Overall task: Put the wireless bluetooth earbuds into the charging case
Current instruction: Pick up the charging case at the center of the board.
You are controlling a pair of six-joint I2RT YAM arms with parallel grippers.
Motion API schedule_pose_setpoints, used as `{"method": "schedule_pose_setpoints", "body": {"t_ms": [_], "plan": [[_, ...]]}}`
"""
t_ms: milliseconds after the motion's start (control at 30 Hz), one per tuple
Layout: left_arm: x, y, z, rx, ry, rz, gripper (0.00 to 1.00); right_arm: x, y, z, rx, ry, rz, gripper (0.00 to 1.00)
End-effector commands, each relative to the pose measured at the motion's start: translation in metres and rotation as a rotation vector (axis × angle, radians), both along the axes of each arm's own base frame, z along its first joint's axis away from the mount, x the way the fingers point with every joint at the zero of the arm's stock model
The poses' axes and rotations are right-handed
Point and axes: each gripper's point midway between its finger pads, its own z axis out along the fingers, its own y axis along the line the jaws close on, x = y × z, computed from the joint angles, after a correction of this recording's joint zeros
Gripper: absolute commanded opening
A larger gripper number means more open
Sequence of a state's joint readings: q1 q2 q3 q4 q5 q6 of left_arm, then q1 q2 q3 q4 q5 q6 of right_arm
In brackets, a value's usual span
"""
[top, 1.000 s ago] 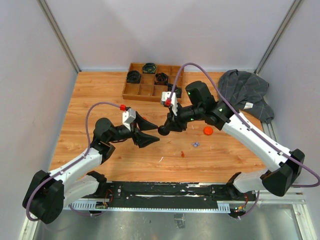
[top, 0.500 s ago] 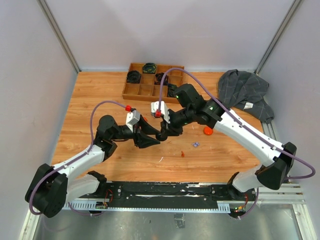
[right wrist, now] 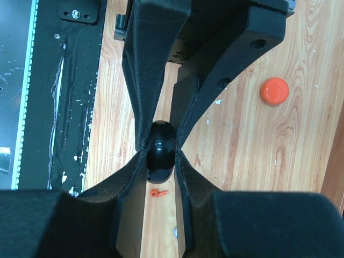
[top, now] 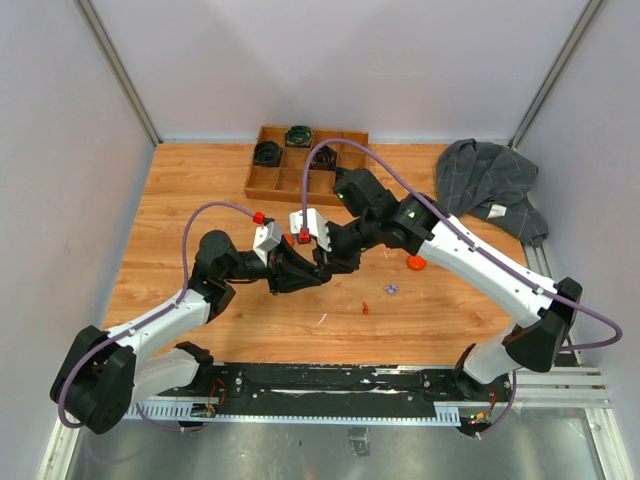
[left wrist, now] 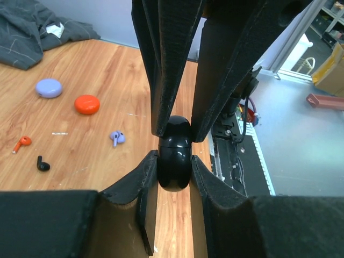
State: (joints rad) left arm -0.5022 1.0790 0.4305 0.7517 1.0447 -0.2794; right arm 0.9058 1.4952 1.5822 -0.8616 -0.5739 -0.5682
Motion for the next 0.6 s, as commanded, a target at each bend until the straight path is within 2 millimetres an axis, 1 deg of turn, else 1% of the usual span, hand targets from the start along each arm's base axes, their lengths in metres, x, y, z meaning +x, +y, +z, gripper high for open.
{"method": "schedule_pose_setpoints", "body": {"t_ms": [0, 67, 100, 167, 233, 333, 433, 567], "plan": [[-0.003, -0.002, 0.013, -0.024, -0.054, -0.012, 0.16, 0.001, -0.001, 0.007, -0.012, -0.04, 0.009, 0.13], [-0.002, -0.001, 0.013, -0.026, -0.059, 0.002, 0.08, 0.0, 0.0, 0.012, 0.006, -0.048, 0.005, 0.2], [0.0, -0.001, 0.013, -0.027, -0.063, 0.013, 0.05, 0.0, 0.0, 0.015, 0.02, -0.056, 0.001, 0.25], [0.002, 0.001, 0.013, -0.031, -0.071, 0.044, 0.0, 0.001, -0.001, 0.02, 0.048, -0.075, -0.014, 0.33], [0.005, 0.002, 0.014, -0.038, -0.082, 0.074, 0.0, 0.002, -0.003, 0.023, 0.073, -0.093, -0.029, 0.42], [0.006, 0.005, 0.019, -0.053, -0.105, 0.111, 0.0, 0.0, -0.008, 0.022, 0.109, -0.103, -0.045, 0.5], [0.005, 0.008, 0.023, -0.065, -0.126, 0.127, 0.0, -0.002, -0.011, 0.019, 0.122, -0.106, -0.051, 0.52], [0.003, 0.009, 0.027, -0.079, -0.145, 0.136, 0.0, -0.002, -0.01, 0.016, 0.134, -0.098, -0.056, 0.51]]}}
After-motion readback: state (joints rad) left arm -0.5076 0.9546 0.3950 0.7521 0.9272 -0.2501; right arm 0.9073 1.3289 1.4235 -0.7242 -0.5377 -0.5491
